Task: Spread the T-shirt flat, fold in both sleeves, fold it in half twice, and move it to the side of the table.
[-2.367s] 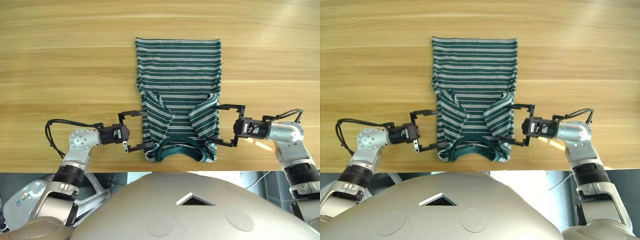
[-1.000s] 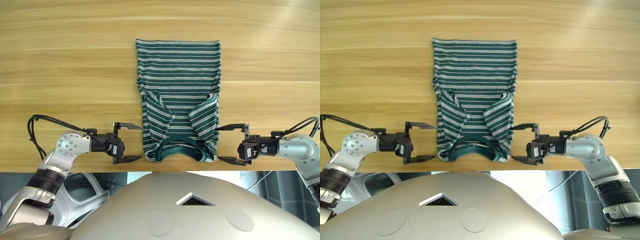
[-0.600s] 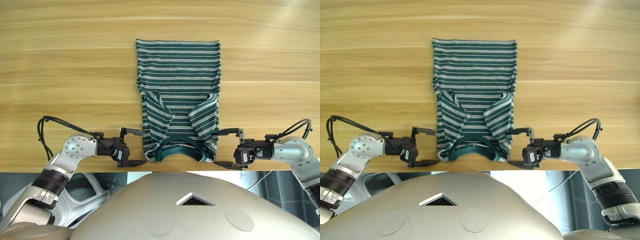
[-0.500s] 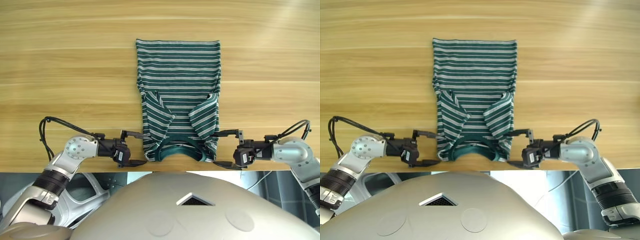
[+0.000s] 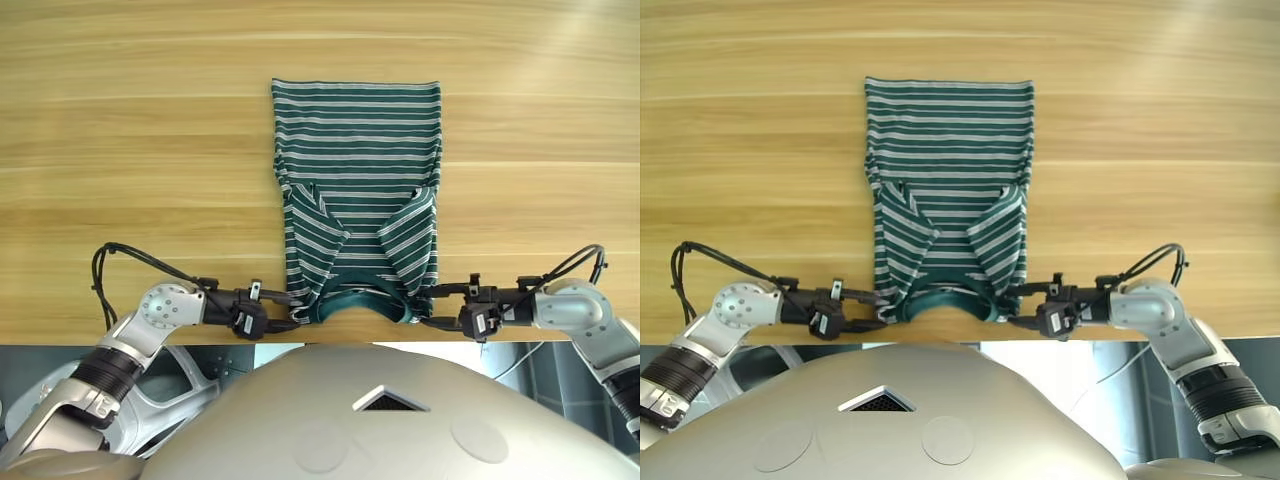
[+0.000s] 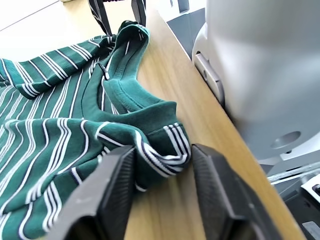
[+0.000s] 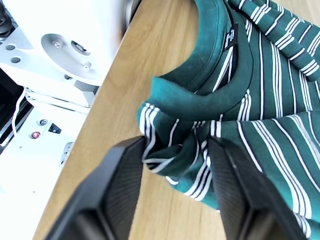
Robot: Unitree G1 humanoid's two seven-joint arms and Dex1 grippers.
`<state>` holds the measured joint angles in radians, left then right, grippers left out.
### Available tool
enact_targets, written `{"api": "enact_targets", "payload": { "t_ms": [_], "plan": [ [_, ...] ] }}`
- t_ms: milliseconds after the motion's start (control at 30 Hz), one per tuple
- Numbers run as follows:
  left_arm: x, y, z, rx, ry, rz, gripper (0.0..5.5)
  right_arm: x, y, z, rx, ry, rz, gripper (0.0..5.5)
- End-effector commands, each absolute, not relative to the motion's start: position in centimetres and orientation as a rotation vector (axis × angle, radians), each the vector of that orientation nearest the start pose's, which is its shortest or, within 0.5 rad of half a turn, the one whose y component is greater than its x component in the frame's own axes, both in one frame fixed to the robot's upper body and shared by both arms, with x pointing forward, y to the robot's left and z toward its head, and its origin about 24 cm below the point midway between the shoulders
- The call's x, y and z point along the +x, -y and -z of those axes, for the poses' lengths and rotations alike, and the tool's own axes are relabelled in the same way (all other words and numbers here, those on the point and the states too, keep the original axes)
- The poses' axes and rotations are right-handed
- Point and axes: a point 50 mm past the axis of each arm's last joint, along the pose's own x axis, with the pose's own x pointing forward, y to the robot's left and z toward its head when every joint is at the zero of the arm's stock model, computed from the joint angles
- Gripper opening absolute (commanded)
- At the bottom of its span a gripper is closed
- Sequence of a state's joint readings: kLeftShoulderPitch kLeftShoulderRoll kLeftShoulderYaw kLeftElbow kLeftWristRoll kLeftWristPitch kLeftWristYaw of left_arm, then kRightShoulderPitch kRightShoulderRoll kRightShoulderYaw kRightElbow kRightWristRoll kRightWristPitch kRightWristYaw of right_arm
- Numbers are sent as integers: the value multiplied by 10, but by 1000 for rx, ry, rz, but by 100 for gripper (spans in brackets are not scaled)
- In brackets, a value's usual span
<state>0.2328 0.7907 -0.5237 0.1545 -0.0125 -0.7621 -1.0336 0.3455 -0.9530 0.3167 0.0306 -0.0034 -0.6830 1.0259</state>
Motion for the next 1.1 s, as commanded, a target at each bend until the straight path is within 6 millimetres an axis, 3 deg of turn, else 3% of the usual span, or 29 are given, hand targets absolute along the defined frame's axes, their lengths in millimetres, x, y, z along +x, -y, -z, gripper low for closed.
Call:
{"api": "enact_targets", "payload": {
  "t_ms": [33,200,267,567,867,1100],
  "plan": [
    [105,-184,24,605,-273,1721,105,113,226,-11,-768,-328,-1602,143],
    [110,-184,23,617,-260,1697,17,116,224,-11,-766,-320,-1602,46],
    [113,-184,23,622,-252,1685,5,116,223,-12,-765,-316,-1603,19],
    [115,-186,16,607,-230,1691,4,118,224,-18,-757,-287,-1613,14],
    [95,-196,-14,444,-187,1774,4,101,225,-40,-686,-205,-1728,14],
    [117,-200,-49,352,-1,1663,4,108,224,-60,-706,-96,-1698,13]
  ]
}}
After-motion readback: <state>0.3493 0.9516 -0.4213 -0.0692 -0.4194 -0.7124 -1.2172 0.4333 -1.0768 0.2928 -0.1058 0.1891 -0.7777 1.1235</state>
